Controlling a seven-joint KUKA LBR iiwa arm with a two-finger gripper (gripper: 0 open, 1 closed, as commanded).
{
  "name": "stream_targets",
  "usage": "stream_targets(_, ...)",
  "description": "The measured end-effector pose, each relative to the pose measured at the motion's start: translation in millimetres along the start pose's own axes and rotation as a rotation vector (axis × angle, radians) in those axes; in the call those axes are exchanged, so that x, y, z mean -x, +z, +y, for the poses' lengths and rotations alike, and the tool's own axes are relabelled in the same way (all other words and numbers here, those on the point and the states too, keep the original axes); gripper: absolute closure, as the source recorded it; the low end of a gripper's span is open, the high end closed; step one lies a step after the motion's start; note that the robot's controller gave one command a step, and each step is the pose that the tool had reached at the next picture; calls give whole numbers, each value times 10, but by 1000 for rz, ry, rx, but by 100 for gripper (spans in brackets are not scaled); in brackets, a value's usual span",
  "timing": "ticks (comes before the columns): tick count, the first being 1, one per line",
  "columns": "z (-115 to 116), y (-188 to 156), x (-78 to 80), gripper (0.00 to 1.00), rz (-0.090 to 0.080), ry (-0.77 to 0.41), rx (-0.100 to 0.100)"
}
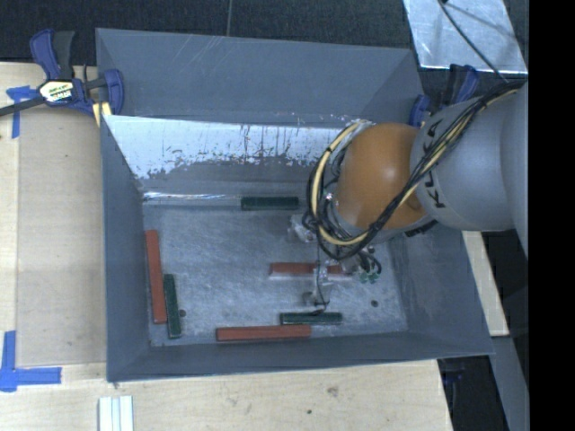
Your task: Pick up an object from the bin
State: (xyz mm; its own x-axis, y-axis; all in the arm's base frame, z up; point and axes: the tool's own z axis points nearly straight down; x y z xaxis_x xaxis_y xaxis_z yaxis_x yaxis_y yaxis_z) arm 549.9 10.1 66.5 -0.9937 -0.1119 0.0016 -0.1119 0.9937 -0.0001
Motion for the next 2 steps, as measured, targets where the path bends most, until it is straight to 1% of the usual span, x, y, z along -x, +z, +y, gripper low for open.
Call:
stream_targets(1, -2, -46, 13, 100, -6, 3, 0)
stream_targets(2, -452, -1456, -176, 100, -10, -417, -4)
